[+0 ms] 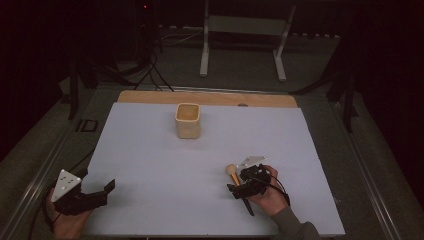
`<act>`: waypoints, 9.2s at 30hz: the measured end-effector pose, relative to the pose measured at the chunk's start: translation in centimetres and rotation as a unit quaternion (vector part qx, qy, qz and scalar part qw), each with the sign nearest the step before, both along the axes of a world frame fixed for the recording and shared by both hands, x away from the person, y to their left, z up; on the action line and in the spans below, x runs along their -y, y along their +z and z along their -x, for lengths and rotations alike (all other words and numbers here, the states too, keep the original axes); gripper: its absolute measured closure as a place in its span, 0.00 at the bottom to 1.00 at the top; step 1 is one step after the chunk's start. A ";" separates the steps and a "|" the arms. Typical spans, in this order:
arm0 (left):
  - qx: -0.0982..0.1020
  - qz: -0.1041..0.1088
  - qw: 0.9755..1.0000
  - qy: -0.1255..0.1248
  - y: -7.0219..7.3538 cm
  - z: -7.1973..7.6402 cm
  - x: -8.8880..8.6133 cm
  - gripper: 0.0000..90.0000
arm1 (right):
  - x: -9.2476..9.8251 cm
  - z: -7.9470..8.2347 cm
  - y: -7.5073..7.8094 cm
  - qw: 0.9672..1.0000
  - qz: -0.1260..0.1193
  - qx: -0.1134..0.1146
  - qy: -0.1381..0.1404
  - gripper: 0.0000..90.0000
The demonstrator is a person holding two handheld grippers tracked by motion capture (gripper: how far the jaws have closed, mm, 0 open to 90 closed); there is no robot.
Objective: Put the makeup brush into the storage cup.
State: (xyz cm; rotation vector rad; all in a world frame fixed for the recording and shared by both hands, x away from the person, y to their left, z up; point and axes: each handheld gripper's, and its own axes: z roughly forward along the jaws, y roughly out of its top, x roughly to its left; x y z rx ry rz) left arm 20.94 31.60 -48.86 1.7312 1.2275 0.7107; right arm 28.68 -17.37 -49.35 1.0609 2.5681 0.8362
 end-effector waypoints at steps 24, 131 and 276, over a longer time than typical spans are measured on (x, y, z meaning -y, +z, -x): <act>0.002 0.001 1.000 0.001 0.0 0.0 0.0 0.02 | 0.0 -0.2 -0.9 0.999 0.025 -0.047 0.004 0.61; -0.001 -0.003 1.000 -0.005 -0.1 -0.1 0.2 0.02 | -4.9 -3.9 4.9 0.997 -0.072 -0.016 0.011 0.82; -0.001 -0.002 1.000 -0.008 -0.1 -0.1 0.3 0.02 | -7.5 -9.7 7.9 0.968 -0.212 0.128 -0.031 0.82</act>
